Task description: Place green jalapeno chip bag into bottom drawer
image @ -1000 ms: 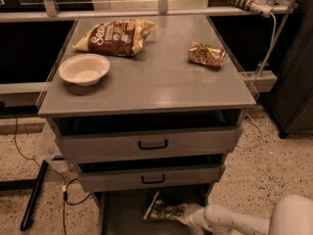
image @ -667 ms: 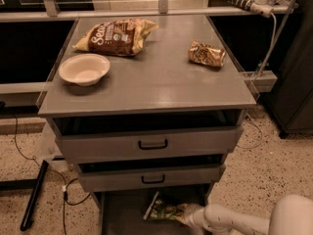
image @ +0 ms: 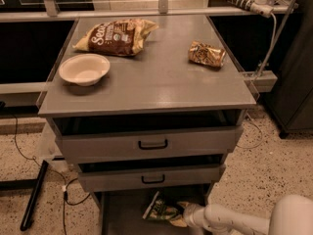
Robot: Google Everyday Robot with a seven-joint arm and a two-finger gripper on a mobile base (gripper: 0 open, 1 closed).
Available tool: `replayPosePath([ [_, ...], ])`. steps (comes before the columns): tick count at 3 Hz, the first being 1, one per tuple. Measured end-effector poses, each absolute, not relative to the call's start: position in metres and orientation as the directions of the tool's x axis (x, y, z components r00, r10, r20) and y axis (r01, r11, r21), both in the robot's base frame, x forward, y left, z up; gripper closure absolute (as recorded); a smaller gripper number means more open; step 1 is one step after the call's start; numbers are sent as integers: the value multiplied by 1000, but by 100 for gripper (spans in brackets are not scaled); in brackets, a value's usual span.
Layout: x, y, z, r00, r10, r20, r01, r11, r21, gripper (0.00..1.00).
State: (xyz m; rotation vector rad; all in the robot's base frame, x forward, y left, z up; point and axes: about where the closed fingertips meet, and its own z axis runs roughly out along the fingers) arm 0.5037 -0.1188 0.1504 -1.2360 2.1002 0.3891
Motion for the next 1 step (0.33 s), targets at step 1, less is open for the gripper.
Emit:
replayPosePath([
  [1,504,-119,150,-335,-661,-672,-858,509,-73,0],
])
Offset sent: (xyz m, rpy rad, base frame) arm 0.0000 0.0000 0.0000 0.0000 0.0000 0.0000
